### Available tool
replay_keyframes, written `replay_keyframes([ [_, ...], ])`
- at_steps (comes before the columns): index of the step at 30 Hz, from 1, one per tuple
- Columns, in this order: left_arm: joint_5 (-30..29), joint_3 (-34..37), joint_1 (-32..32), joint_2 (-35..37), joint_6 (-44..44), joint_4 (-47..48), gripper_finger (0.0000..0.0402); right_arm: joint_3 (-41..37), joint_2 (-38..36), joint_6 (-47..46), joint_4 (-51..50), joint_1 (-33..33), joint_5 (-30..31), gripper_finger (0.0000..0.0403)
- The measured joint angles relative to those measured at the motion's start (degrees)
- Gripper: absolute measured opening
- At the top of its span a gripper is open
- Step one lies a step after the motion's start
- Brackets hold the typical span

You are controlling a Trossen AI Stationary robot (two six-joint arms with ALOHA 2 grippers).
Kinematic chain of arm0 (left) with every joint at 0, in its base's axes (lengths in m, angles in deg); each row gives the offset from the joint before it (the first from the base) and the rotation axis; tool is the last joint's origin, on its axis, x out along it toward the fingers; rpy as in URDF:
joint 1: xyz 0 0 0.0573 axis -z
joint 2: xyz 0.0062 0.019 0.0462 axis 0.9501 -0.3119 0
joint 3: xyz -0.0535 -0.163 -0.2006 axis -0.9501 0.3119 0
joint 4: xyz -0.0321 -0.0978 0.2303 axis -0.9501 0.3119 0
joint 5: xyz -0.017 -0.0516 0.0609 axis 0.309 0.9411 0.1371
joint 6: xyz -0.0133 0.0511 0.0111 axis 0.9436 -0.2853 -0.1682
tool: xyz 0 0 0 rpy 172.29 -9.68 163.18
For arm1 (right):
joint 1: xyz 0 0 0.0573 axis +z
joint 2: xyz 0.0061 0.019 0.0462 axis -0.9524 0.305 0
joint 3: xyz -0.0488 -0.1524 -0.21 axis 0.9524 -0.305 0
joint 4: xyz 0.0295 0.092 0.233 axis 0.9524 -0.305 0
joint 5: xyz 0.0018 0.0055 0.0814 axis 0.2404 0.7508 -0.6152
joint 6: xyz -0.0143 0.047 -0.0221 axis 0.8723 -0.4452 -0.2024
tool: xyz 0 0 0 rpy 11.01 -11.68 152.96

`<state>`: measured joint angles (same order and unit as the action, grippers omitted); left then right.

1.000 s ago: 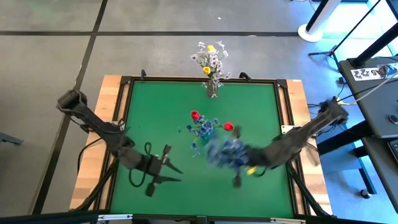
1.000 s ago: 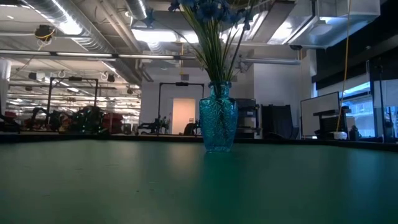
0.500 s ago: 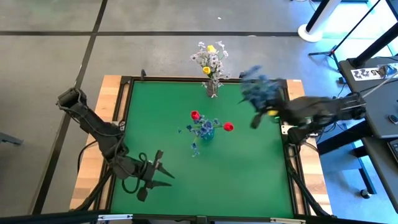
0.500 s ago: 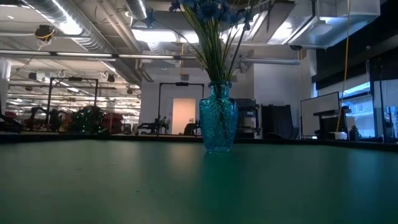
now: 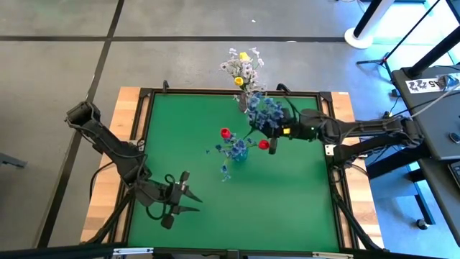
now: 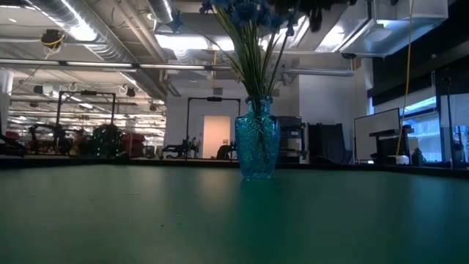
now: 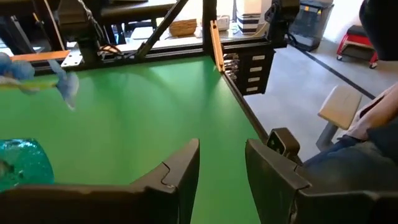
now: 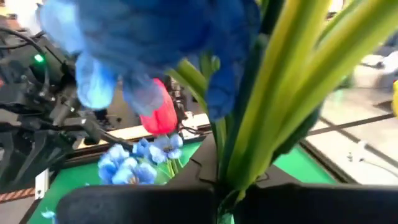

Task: Sort flowers into vase by color
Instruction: Put the blue flower into the blue vase, then return to Home Position

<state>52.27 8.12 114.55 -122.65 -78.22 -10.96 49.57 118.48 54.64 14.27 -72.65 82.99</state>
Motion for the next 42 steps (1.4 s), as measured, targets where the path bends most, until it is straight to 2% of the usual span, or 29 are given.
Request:
replay_keyframes([
  [4,-0.7,0.2,-0.2,0.0,0.0,-0.3,0.0125,-2.7,1.3,-2.7,2.5,-1.6,-3.4,0.0012],
  [13,-1.4,0.2,-0.2,0.2,0.1,-1.2,0.0125,-4.3,5.2,-5.1,5.9,-1.5,-3.9,0.0014],
  [19,-0.8,0.2,-0.9,5.4,0.1,1.6,0.0125,-4.3,7.7,-5.4,5.3,-1.5,-3.5,0.0027],
  [22,1.3,0.2,-1.7,8.8,0.9,4.5,0.0125,-4.1,7.4,-4.0,4.7,-1.5,-4.3,0.0044],
  [25,2.0,0.2,-2.4,11.8,1.6,6.6,0.0125,-1.3,6.2,-2.4,-2.0,-1.5,-5.9,0.0080],
  [30,2.1,0.2,-3.4,14.8,1.6,9.7,0.0125,5.9,4.9,-1.2,-16.4,-1.5,-2.9,0.0161],
  [34,2.1,0.2,-4.2,15.3,1.9,11.8,0.0125,11.6,4.3,-1.2,-27.3,-1.5,-2.8,0.0215],
  [36,2.1,0.2,-4.5,15.3,1.9,12.4,0.0125,13.9,4.2,-1.3,-33.3,-1.5,-2.7,0.0234],
  [42,2.0,0.2,-5.8,15.3,1.9,12.9,0.0125,16.5,4.1,-3.1,-42.5,-1.4,-1.7,0.0277],
])
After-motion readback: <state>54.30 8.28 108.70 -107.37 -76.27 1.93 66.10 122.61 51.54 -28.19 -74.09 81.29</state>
